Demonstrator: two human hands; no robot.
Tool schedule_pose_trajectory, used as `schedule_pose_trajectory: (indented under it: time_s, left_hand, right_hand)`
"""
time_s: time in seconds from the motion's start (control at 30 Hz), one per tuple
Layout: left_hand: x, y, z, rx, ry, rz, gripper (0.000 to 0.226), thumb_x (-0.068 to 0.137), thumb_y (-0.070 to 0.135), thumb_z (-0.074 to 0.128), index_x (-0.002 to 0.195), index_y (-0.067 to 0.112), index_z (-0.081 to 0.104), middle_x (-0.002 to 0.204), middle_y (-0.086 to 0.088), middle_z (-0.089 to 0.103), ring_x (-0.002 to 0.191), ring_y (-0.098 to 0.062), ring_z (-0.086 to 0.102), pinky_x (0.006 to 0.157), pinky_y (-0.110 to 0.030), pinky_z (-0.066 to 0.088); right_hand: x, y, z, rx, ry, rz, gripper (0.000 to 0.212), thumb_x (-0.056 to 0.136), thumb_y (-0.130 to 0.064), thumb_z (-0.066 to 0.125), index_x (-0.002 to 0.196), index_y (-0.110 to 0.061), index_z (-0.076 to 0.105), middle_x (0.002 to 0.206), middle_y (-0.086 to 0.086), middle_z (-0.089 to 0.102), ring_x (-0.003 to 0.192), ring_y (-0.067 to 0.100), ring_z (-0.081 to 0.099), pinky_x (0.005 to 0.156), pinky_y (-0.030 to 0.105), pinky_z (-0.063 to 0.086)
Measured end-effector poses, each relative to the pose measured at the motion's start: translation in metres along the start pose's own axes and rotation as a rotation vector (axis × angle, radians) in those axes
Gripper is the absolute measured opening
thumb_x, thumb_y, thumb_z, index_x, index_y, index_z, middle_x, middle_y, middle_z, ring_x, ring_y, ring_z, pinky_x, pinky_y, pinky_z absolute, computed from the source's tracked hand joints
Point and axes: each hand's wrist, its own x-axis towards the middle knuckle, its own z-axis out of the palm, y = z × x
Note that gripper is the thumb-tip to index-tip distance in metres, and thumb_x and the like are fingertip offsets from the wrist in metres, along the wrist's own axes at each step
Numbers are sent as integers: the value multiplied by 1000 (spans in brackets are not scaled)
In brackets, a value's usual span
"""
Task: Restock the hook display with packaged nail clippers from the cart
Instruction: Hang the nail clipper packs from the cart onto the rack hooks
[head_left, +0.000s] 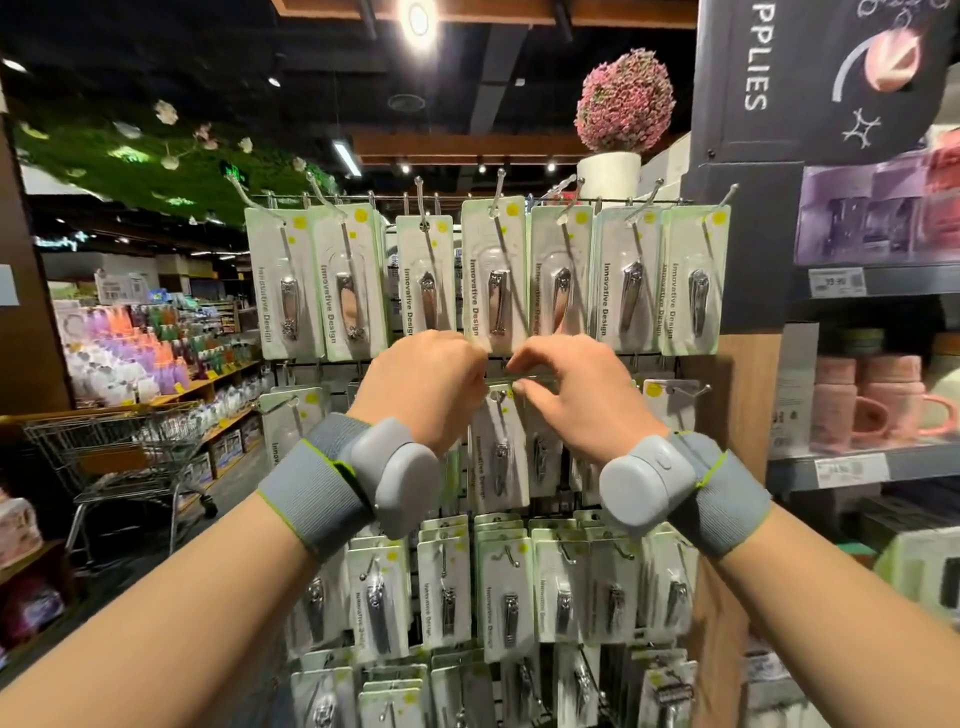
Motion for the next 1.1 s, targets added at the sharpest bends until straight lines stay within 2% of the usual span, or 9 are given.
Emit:
schedule_pose_trajectory:
  time_s: [0.13,0.27,0.4,0.53,0.7,0.8,0.87,1.0,1.1]
  left_hand:
    - [-17,1,-6,-131,237,149,21,88,23,50,81,11,66,77,-5,62,75,-30,59,62,-39,51]
    - [-40,21,-2,-246,260,224,21,85,26,50,77,12,63,71,-3,61,68,-30,57,59,-37,49]
    - [-56,49,13,-353,216,276,18,86,26,52,81,12,63,73,-4,61,71,-30,58,62,-40,49]
    - [-70,77,20,-446,189,294,15,85,23,55,84,11,64,75,-5,62,72,-30,60,62,-39,50]
    - [-89,168,41,-593,67,359,16,86,23,55,84,10,65,76,-6,63,72,-29,61,65,-41,50]
    - [-95,190,45,-622,17,341,19,86,25,54,85,11,66,77,-8,64,72,-29,61,65,-41,50]
    - [-105,253,58,-677,-16,361,22,86,28,53,88,11,67,78,-9,65,73,-30,62,66,-40,51]
    - [-118,333,72,-730,-123,307,36,83,38,45,86,10,68,78,-9,67,74,-31,64,67,-42,52]
    - [-124,398,87,-780,-198,233,25,87,33,56,85,11,69,76,-1,65,73,-24,62,68,-31,46]
  right_hand:
    - [-16,-4,-12,100,159,-3,9,87,-13,62,94,-8,66,91,7,66,89,24,60,85,42,46]
    - [-51,-15,-19,107,228,34,7,87,-13,59,91,-10,65,87,4,65,86,23,59,82,41,46]
    - [-99,-14,-33,57,287,125,10,86,-12,58,91,-9,65,88,3,65,87,22,58,81,38,45]
    - [-137,-12,-48,52,297,203,12,85,-13,56,90,-7,65,86,5,64,86,24,59,79,41,47]
    - [-224,22,-91,-1,271,351,11,84,-10,56,89,-7,65,84,4,64,81,19,59,77,38,47]
    - [-253,36,-99,3,254,421,12,83,-13,55,90,-12,66,85,1,66,81,15,60,78,37,47]
    - [-300,66,-135,-4,224,500,13,83,-12,55,89,-11,66,83,-4,65,79,11,59,78,34,47]
    - [-358,109,-174,66,173,607,12,83,-11,56,89,-11,66,80,-6,64,76,10,60,78,31,49]
    - [-400,148,-206,81,89,699,10,86,-7,58,90,-11,65,75,-15,58,69,3,54,72,19,44]
